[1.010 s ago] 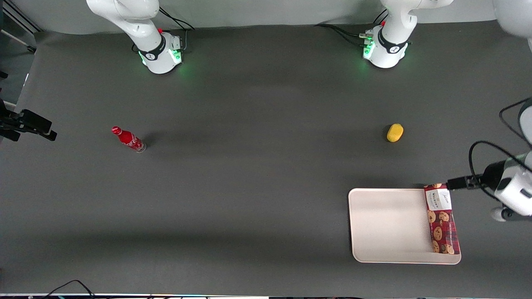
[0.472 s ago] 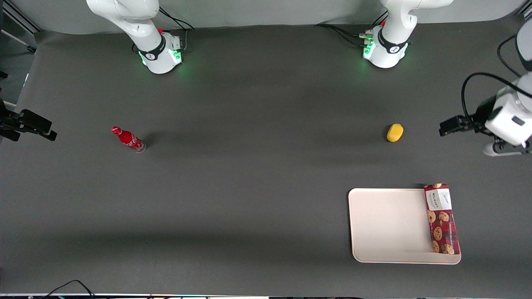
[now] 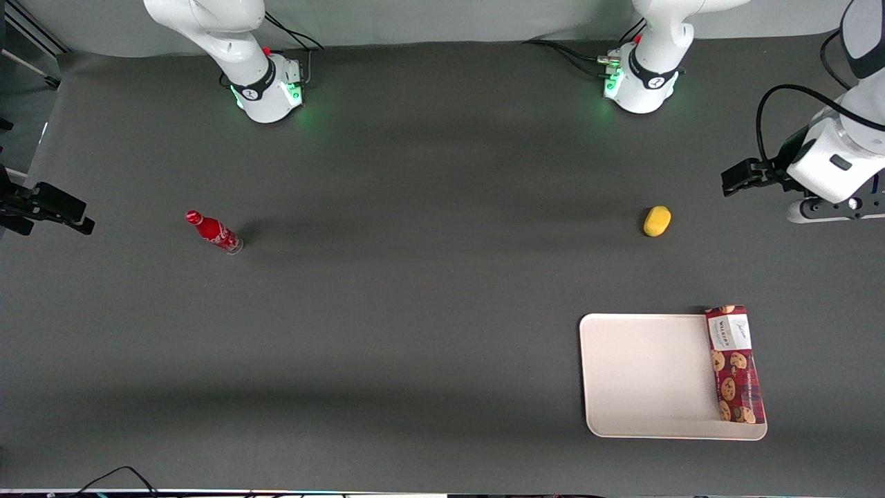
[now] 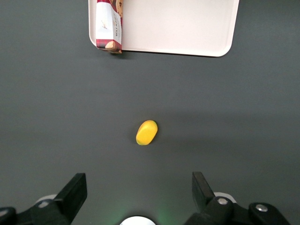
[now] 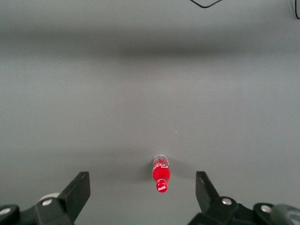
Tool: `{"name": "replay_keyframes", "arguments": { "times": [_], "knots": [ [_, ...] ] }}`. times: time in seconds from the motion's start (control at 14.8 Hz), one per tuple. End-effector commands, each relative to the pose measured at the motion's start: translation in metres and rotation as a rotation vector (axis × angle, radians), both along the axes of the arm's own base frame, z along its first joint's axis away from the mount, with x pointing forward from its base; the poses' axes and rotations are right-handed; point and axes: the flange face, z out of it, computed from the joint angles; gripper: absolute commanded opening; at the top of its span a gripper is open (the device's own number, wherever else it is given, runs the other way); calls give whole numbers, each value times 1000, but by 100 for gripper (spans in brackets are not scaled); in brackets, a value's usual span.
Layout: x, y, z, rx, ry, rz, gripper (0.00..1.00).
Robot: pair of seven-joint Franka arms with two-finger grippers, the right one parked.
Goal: Place red cookie box on tray
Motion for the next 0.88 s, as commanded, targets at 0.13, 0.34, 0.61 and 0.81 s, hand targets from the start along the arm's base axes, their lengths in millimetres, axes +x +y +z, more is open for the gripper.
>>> {"name": "replay_keyframes", "arguments": {
  "times": [0.13,0.34,0.61,0.81],
  "knots": [
    [-21,-4,40,29,-45,10,100],
    [-21,-15,46,27,-59,32,100],
    [-19,-14,44,25,-56,30,100],
    [-14,-7,37,15,-43,40,100]
  ]
}}
